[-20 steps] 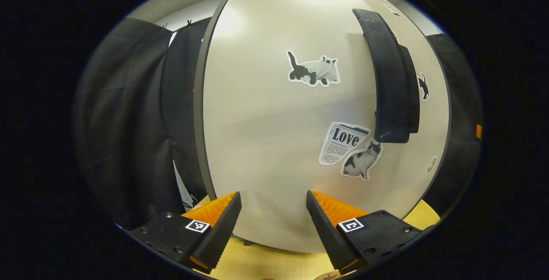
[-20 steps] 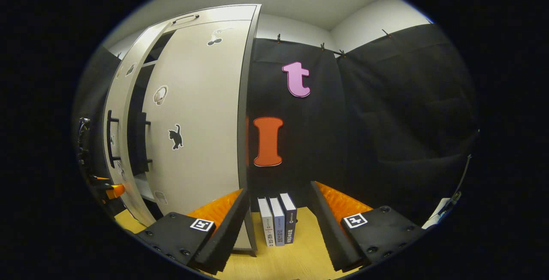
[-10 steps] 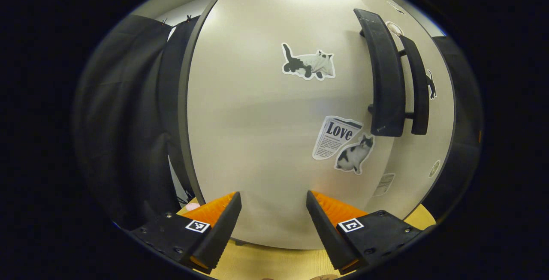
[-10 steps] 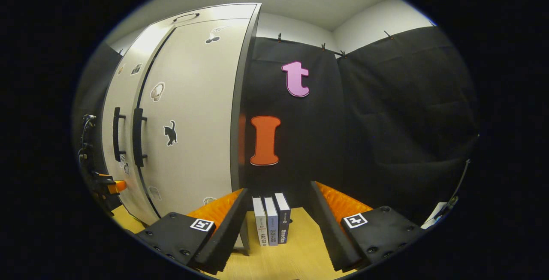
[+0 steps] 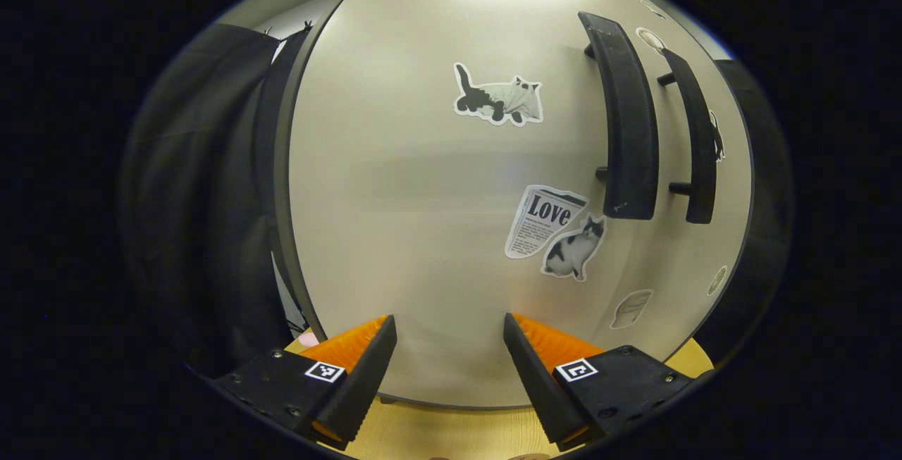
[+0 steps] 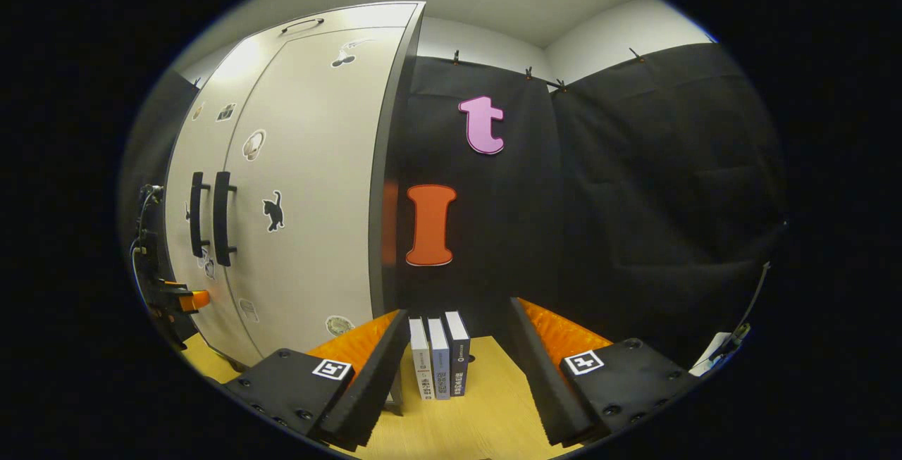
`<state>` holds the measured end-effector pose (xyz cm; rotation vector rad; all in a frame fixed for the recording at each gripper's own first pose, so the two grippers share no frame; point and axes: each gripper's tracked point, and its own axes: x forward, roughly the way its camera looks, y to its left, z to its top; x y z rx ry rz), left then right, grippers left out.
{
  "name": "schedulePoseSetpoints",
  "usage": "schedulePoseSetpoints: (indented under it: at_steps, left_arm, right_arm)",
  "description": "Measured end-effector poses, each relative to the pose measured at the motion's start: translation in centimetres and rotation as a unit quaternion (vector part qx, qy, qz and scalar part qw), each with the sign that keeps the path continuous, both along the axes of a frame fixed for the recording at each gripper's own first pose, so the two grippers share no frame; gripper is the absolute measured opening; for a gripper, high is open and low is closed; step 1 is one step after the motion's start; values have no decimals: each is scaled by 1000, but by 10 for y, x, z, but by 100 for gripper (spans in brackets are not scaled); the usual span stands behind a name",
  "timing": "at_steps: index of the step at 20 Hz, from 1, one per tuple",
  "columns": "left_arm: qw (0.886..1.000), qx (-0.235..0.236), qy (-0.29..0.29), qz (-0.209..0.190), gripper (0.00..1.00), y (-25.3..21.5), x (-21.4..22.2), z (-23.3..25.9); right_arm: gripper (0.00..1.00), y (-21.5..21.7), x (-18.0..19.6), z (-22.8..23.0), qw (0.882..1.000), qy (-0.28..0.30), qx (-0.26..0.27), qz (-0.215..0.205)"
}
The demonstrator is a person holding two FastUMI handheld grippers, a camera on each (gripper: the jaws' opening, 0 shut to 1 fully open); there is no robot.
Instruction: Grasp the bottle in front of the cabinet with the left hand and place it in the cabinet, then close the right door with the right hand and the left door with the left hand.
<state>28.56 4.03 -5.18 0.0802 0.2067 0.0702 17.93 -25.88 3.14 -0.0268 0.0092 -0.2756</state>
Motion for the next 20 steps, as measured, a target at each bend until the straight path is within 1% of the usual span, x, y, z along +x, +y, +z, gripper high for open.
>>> schedulePoseSetpoints:
  at_steps: [5,12,16,20]
  left_arm:
    - [1000,-17,5,-15,94,-14,-9,8]
    - [999,16,3,-37,94,-22,-34,32]
    - [998,15,-29,-44,94,-24,-56,73]
    - [996,-8,-73,-45,93,-20,-80,125]
  right_arm:
    - [94,-2,-3,2,1000,-1,-2,1]
    - [93,5,1,3,1000,1,-1,15]
    - [94,18,7,6,1000,1,-2,30]
    - [94,39,12,18,999,-8,1,52]
